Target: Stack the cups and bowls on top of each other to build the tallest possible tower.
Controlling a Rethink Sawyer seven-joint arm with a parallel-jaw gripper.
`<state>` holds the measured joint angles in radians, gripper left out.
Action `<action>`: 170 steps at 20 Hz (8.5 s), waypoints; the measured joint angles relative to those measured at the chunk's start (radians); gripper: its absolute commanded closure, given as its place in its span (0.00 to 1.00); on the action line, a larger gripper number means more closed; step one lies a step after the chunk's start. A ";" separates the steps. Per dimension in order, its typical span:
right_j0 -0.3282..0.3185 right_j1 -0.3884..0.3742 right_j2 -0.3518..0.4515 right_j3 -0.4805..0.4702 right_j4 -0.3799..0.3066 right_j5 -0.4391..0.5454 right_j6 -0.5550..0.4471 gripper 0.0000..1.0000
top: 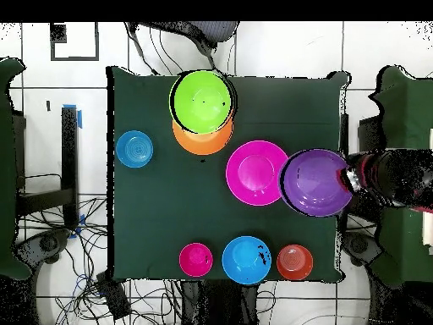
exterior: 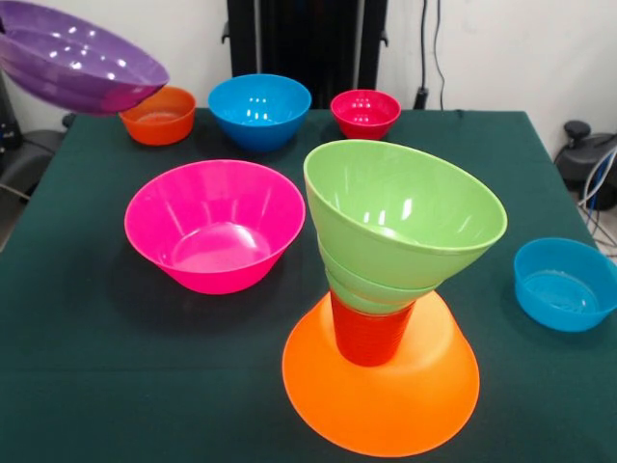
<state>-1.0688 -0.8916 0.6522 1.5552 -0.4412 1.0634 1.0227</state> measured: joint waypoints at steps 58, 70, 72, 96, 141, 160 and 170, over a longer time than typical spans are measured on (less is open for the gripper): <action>0.494 -0.027 -0.172 -0.286 0.159 -0.028 0.422 1.00; 0.549 0.021 -0.217 -0.286 0.160 -0.149 0.531 1.00; 0.555 0.029 -0.219 -0.288 0.160 -0.150 0.541 1.00; 0.583 0.055 -0.229 -0.297 0.217 -0.150 0.584 1.00; 0.656 0.184 -0.336 -0.347 0.240 -0.184 0.626 1.00; 0.656 0.189 -0.349 -0.354 0.250 -0.184 0.633 1.00; 0.699 0.209 -0.394 -0.375 0.252 -0.184 0.656 1.00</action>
<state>-0.3700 -0.6822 0.2585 1.1806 -0.1891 0.8794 1.6790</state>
